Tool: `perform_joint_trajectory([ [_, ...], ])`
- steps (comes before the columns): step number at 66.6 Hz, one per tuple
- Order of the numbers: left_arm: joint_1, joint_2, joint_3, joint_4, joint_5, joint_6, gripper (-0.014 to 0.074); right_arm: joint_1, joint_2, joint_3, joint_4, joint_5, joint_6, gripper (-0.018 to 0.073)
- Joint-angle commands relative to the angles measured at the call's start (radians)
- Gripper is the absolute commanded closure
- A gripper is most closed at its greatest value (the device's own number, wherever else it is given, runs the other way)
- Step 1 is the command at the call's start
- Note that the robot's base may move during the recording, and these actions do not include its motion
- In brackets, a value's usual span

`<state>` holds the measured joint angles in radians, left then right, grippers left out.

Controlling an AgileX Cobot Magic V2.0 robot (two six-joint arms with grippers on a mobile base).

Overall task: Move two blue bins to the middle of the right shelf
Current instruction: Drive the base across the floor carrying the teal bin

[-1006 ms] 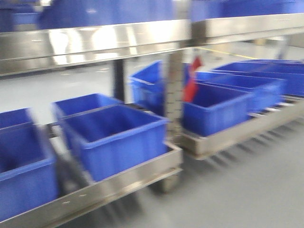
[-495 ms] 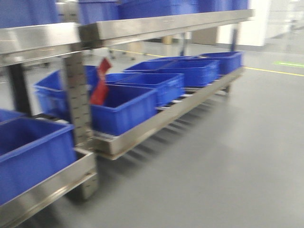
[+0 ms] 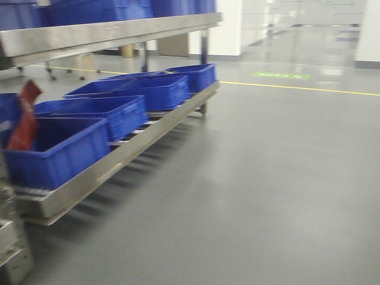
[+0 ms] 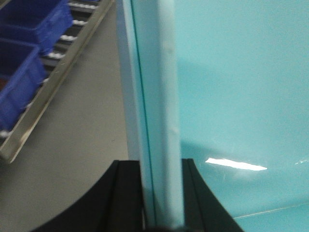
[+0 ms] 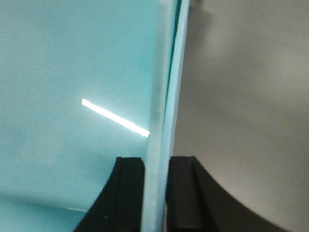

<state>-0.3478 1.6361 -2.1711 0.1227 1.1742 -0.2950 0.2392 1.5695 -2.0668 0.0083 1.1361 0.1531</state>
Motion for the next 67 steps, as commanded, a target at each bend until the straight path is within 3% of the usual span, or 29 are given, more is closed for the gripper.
perform_joint_trajectory([
  [1,-0.007,-0.014,-0.014,-0.023,-0.103,0.007,0.0707,0.004,-0.019,-0.021,0.055,-0.073,-0.014,0.0727],
  [67,-0.007,-0.014,-0.014,-0.023,-0.103,0.007,0.0707,0.004,-0.019,-0.021,0.055,-0.073,-0.014,0.0727],
])
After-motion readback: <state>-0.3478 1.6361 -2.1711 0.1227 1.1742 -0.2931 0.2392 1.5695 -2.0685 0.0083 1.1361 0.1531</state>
